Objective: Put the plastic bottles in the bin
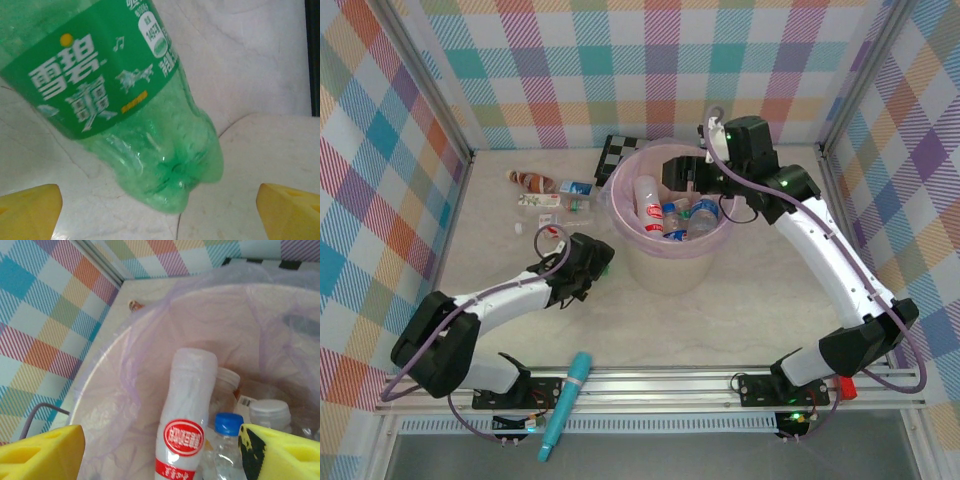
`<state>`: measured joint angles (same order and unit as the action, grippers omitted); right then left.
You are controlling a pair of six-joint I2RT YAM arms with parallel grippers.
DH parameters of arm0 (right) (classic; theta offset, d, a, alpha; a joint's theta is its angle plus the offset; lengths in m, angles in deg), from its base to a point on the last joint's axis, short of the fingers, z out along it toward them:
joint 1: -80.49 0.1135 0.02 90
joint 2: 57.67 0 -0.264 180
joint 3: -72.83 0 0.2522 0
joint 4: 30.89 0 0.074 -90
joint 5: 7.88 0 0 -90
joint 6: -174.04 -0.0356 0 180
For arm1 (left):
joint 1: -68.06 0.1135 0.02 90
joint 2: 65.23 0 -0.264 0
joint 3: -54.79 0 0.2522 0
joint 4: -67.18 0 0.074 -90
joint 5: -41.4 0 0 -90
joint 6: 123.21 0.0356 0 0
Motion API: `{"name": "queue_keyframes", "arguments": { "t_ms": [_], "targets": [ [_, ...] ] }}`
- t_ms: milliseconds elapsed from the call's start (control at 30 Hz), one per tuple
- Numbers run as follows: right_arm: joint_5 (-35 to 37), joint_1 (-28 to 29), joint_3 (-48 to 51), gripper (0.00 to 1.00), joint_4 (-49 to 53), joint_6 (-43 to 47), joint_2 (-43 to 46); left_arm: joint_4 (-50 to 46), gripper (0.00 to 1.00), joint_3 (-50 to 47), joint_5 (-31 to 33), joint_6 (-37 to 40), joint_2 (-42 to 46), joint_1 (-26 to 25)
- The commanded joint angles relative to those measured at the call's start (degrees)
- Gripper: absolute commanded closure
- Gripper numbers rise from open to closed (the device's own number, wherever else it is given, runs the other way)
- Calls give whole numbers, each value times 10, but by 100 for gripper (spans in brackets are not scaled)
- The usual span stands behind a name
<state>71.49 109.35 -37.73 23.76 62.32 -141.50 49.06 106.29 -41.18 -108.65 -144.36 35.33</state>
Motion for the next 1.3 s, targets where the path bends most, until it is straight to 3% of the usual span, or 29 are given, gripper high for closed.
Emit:
{"name": "queue_keyframes", "arguments": {
  "t_ms": [0,267,433,600,733,1033,1267],
  "targets": [
    [-9,-3,-3,20,34,21,10,31,1,9,29,-51,-17,6],
    [-5,-10,26,20,39,25,29,71,6,-6,52,-101,-53,7],
    [-2,-14,39,20,37,23,39,89,19,-7,46,-107,-72,7],
    [4,-17,58,20,37,19,54,81,38,-5,48,-100,-70,6],
    [5,-21,73,20,37,12,69,55,46,5,51,-85,-58,6],
    [-11,-28,78,20,41,5,81,-56,48,40,94,-9,33,6],
    [19,-30,32,19,85,36,77,-180,53,107,117,137,111,7]
  ]
}}
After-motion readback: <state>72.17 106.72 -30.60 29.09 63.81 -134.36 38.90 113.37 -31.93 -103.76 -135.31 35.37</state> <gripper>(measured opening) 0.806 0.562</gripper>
